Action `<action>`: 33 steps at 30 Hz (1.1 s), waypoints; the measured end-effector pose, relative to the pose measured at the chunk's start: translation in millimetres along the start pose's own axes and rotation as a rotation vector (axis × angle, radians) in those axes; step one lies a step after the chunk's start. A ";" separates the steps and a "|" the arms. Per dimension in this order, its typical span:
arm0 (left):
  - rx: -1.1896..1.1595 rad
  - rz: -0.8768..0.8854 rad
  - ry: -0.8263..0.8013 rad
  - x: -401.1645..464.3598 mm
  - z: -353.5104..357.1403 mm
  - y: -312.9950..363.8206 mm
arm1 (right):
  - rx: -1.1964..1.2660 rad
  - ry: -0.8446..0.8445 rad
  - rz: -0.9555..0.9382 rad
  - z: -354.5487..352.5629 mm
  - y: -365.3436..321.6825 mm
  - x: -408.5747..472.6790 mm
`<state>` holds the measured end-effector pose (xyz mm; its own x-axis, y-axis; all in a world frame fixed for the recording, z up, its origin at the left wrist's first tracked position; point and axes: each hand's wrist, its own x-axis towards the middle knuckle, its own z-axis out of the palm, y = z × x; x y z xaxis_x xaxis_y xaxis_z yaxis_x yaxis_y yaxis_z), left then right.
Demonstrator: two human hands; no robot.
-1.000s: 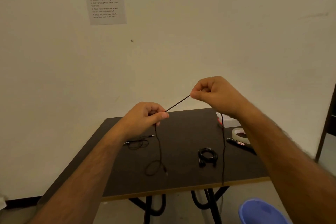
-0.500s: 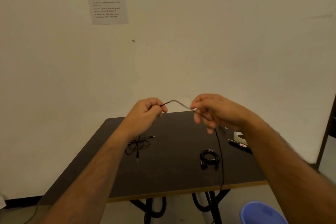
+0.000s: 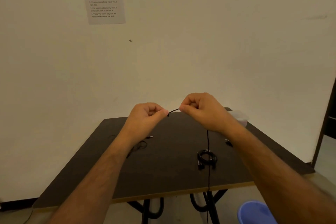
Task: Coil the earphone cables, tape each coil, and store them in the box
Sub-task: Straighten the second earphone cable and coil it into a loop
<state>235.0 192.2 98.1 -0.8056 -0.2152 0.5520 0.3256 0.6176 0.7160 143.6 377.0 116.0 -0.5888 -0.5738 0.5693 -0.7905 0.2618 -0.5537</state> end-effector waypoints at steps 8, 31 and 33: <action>-0.236 -0.204 -0.221 3.6 -6.4 -6.4 | 0.386 -0.077 0.032 -6.1 -1.5 -0.8; -0.141 -0.144 -0.265 5.6 -18.4 -0.5 | 0.551 -0.348 0.357 -36.3 19.0 -9.8; -0.097 -0.078 -0.309 9.0 -7.7 11.0 | 0.657 -0.526 0.359 -22.5 13.6 -8.9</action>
<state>235.1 191.3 114.2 -0.9373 -0.0104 0.3484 0.2903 0.5299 0.7968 134.3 403.2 117.0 -0.5005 -0.8650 0.0353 -0.2248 0.0905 -0.9702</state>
